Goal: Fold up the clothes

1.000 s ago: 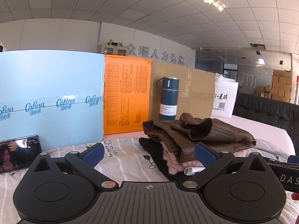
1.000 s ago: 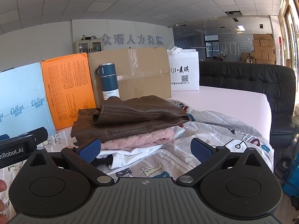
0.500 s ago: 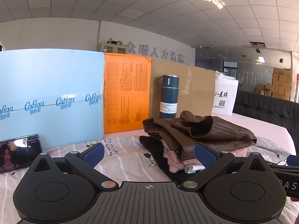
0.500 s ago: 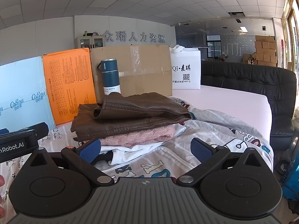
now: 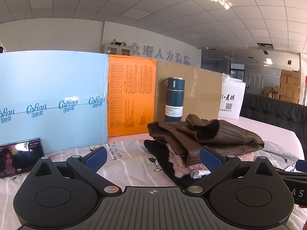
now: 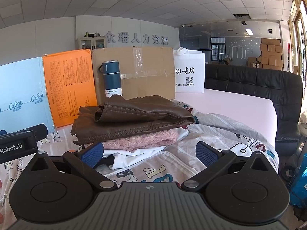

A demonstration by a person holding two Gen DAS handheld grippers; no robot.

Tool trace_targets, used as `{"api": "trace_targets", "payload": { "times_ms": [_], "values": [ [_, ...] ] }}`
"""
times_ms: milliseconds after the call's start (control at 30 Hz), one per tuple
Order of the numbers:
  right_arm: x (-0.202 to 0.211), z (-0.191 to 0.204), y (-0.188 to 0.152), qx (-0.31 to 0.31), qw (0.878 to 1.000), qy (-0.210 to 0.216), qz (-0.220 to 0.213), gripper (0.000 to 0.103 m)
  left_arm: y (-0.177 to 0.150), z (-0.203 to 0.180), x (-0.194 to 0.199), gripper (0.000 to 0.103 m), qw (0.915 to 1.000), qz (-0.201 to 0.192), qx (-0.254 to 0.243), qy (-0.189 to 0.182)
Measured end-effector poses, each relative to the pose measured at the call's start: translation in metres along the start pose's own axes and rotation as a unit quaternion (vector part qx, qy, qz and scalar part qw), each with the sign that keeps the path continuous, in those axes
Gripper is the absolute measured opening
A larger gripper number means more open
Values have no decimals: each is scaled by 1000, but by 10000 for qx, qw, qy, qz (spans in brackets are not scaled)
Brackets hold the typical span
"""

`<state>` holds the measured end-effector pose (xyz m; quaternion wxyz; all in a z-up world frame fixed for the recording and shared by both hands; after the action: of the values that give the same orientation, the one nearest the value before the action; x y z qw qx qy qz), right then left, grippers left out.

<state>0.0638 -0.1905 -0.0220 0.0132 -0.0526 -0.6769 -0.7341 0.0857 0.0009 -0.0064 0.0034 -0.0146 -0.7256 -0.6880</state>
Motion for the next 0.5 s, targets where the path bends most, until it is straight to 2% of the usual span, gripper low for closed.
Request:
{"api": "trace_targets", "payload": {
  "times_ms": [500],
  "values": [
    [1, -1, 0, 4, 10000, -13, -24, 103, 0, -1, 0, 103, 10000, -10, -63, -12]
  ]
}}
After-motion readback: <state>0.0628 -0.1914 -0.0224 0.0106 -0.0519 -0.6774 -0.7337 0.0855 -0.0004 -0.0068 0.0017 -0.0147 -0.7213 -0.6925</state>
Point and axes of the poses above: each gripper's, at about its wrist camera, not at the fingertips, and x roughly against the way its jaws point, z to its left, y to its top, the point moved 6 cm from there along -x, roughly the way its jaws point, and after that the axes turned 13 degrees about -z, right-handed, at the moved point
